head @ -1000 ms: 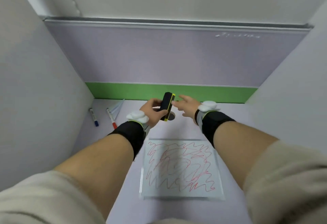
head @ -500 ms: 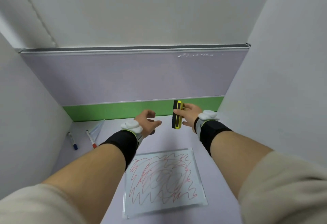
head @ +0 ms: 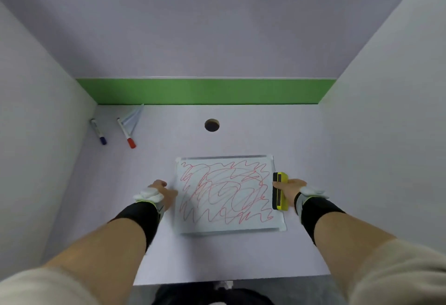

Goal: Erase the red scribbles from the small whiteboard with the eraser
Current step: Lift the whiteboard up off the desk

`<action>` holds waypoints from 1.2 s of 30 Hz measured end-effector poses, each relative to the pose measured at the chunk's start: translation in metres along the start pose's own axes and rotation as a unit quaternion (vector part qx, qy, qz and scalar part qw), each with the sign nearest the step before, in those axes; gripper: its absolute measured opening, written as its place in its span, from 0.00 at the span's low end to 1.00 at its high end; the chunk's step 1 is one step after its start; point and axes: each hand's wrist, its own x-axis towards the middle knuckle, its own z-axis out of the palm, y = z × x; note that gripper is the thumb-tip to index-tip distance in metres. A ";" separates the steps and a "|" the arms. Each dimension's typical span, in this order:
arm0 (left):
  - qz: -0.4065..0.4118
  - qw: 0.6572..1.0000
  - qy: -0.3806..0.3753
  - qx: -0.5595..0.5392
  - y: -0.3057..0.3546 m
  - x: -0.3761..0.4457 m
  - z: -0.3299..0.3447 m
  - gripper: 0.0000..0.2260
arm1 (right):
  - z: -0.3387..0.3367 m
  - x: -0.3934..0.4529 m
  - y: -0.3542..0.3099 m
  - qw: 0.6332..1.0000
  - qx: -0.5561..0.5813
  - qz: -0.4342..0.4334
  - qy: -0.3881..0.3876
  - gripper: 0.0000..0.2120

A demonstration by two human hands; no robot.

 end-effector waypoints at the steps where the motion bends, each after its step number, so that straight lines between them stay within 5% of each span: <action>1: -0.017 1.000 -0.005 -0.013 -0.011 0.003 0.006 0.29 | 0.009 0.004 0.010 1.000 -0.002 0.013 -0.007 0.25; 5: -0.023 0.998 -0.019 -0.053 -0.029 0.011 0.025 0.25 | 0.024 0.008 0.026 1.000 0.017 0.021 -0.008 0.20; 9: -0.003 0.990 -0.029 -0.137 -0.025 0.013 0.034 0.05 | 0.026 0.011 0.027 0.997 0.068 0.045 -0.003 0.18; 15: 0.004 0.962 0.015 -0.272 -0.009 -0.007 0.022 0.11 | 0.016 0.002 0.019 0.988 0.141 0.054 -0.016 0.19; 20: 0.057 0.930 0.037 -0.362 0.028 -0.033 -0.030 0.10 | -0.032 -0.018 -0.031 0.984 0.174 -0.026 -0.010 0.22; 32: 0.243 0.824 0.034 -0.510 0.125 -0.111 -0.138 0.05 | -0.173 -0.119 -0.150 0.935 0.239 -0.254 0.066 0.12; 36: 0.260 0.826 0.067 -0.496 0.148 -0.127 -0.155 0.05 | -0.204 -0.160 -0.188 0.898 0.231 -0.338 0.160 0.28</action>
